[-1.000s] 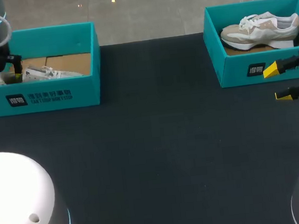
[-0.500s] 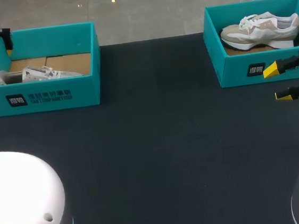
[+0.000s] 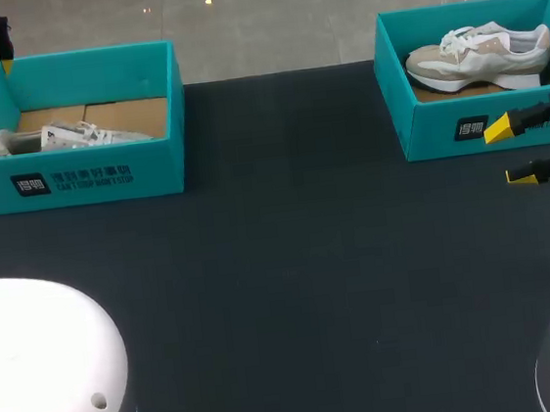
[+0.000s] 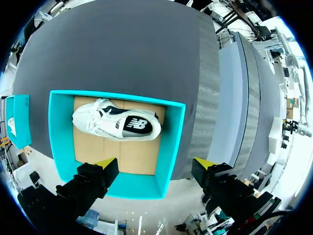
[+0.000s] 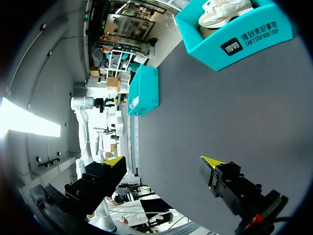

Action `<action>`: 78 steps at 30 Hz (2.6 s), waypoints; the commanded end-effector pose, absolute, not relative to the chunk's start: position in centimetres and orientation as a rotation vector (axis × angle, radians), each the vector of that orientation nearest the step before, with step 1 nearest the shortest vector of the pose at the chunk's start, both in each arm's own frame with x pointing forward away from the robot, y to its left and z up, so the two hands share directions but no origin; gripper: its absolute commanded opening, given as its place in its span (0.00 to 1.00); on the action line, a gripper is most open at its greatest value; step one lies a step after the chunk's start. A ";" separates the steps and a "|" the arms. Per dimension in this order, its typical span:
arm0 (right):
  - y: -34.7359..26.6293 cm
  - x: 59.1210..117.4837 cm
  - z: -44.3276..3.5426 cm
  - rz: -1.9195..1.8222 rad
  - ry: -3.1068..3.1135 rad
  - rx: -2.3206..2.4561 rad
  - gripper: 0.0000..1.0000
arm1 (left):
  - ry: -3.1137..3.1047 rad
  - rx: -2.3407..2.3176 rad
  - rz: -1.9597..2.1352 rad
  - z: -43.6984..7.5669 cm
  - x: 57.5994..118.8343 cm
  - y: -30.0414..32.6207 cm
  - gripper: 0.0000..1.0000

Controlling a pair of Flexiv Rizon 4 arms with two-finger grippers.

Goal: Take the shoe out of the shoebox, open the shoe tongue, remove and reinsert the insole, then place the shoe into the shoebox

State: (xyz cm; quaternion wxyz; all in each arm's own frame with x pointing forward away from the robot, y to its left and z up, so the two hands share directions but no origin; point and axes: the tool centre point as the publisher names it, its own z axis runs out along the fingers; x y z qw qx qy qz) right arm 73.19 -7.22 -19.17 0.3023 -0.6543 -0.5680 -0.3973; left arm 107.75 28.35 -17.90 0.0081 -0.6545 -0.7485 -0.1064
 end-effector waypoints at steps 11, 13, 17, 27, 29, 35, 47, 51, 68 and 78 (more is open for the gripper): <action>-10.5 82.1 -16.6 -1.086 -1.739 -1.850 1.00 | -2.338 -2.044 -0.335 -17.9 107.7 28.4 1.00; -11.3 83.9 -15.9 -1.122 -1.757 -1.845 1.00 | -2.338 -2.044 -0.335 -17.9 107.7 28.4 1.00; -12.6 86.8 -15.0 -1.119 -1.862 -1.899 1.00 | -2.338 -2.044 -0.335 -17.9 107.7 28.4 1.00; -15.0 92.7 -14.5 -0.923 -2.105 -2.178 1.00 | -2.338 -2.044 -0.335 -17.9 107.7 28.4 1.00; -15.4 93.6 -14.5 -0.811 -2.233 -2.314 1.00 | -2.338 -2.044 -0.335 -17.9 107.7 28.4 1.00; -15.7 94.0 -14.5 -0.795 -2.264 -2.360 1.00 | -2.338 -2.044 -0.335 -17.9 107.7 28.4 1.00; -15.7 94.0 -14.5 -0.795 -2.264 -2.360 1.00 | -2.338 -2.044 -0.335 -17.9 107.7 28.4 1.00; -15.7 96.0 -15.5 -0.664 -2.250 -2.531 1.00 | -2.338 -2.044 -0.335 -17.9 107.7 28.4 1.00; -21.4 105.7 -21.3 -0.391 -1.995 -2.911 1.00 | -2.338 -2.044 -0.335 -17.9 107.7 28.4 1.00; -22.4 106.7 -22.3 -0.362 -1.972 -2.911 1.00 | -2.338 -2.044 -0.335 -17.9 107.7 28.4 1.00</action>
